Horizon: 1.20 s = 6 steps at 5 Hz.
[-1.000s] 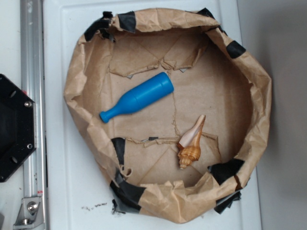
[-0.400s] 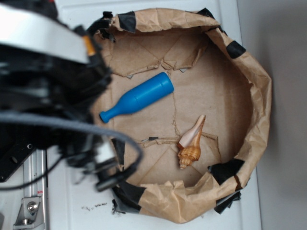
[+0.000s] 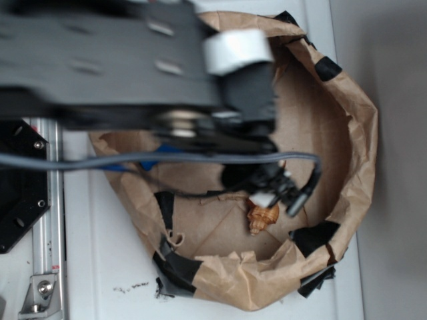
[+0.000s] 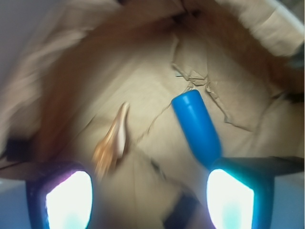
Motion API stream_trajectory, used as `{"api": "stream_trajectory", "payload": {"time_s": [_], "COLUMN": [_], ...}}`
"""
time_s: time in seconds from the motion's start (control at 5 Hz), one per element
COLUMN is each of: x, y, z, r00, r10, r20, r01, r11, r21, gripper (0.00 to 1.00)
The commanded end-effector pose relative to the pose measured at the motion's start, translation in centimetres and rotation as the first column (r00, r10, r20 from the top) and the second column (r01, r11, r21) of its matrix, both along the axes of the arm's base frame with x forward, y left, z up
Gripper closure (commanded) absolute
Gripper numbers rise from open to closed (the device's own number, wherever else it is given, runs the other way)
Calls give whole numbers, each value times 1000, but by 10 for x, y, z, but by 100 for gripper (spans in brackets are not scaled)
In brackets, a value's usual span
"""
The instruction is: Grab the shell.
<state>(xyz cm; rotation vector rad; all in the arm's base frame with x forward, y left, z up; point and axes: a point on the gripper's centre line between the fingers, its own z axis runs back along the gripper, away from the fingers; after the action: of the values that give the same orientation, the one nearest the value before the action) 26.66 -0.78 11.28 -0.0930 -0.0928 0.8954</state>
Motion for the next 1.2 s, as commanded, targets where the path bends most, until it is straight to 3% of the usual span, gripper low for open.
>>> {"api": "stream_trajectory", "payload": {"time_s": [0.0,0.2,0.4,0.6,0.8,1.0], "x": [41,23,6,0,3,-1], "y": [-42,-69,-79,-60,-33,-6], "z": [-59,-66,-72,-49,1,53], "r00": [996,991,986,979,942,897], "r10": [-89,-135,-164,-202,-313,-400], "r20": [25,-4,-38,3,122,190], "r01": [91,133,156,201,306,362], "r11": [992,980,974,975,949,909], "r21": [-84,-145,-166,-91,73,204], "gripper": [0,0,100,100,100,100]}}
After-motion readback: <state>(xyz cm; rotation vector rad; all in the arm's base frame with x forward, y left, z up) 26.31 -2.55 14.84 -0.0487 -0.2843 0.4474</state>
